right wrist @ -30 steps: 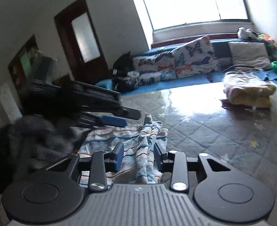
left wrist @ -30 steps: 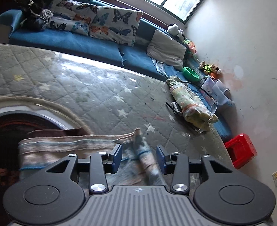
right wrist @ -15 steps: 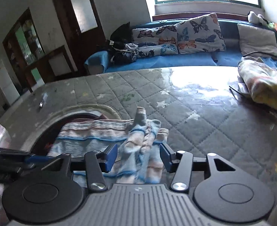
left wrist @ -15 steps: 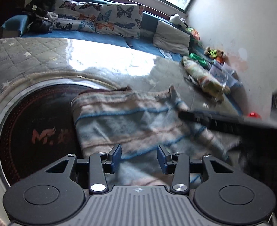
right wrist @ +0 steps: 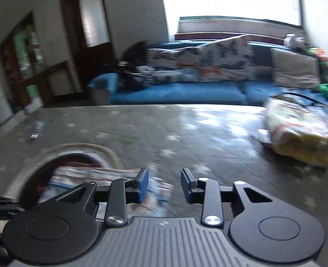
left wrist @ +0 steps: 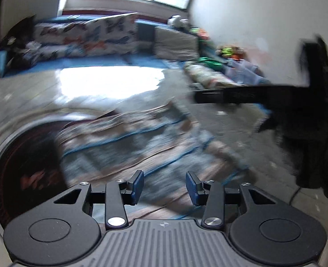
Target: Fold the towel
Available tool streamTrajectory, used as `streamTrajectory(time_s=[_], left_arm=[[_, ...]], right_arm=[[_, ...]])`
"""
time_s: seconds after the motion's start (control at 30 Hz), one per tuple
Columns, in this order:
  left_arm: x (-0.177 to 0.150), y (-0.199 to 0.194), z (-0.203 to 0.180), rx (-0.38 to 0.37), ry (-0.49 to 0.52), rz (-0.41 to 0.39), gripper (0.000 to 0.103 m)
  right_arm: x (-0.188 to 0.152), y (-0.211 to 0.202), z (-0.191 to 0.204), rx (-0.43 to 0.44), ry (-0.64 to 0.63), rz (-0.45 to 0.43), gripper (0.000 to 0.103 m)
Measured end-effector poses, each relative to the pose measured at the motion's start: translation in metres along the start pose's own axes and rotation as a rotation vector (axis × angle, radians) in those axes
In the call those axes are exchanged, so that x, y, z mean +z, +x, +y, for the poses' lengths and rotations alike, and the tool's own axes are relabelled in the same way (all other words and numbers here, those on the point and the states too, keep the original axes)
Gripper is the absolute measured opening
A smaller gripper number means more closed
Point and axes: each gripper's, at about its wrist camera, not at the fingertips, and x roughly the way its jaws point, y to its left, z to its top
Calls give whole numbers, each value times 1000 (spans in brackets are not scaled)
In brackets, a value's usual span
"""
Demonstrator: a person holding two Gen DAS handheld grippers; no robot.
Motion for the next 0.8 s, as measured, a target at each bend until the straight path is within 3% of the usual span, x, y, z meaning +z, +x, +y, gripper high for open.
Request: streamTrajectory(time_s=[0.17,0.33,0.57,0.8], left_arm=[[7,16,-25,-68,80,0,43],[12,33,-40,-137,127,0,43],[15,61,-51,-220,152,13,43],[8,69,-53,-237,153,28,43]], right_arm=[[7,28,18,111,-84,103,23],[1,53,16,115,-108,181,20],[-2,61,1,165,-69,198,20],[-4,65,-2,179,-54,194,19]])
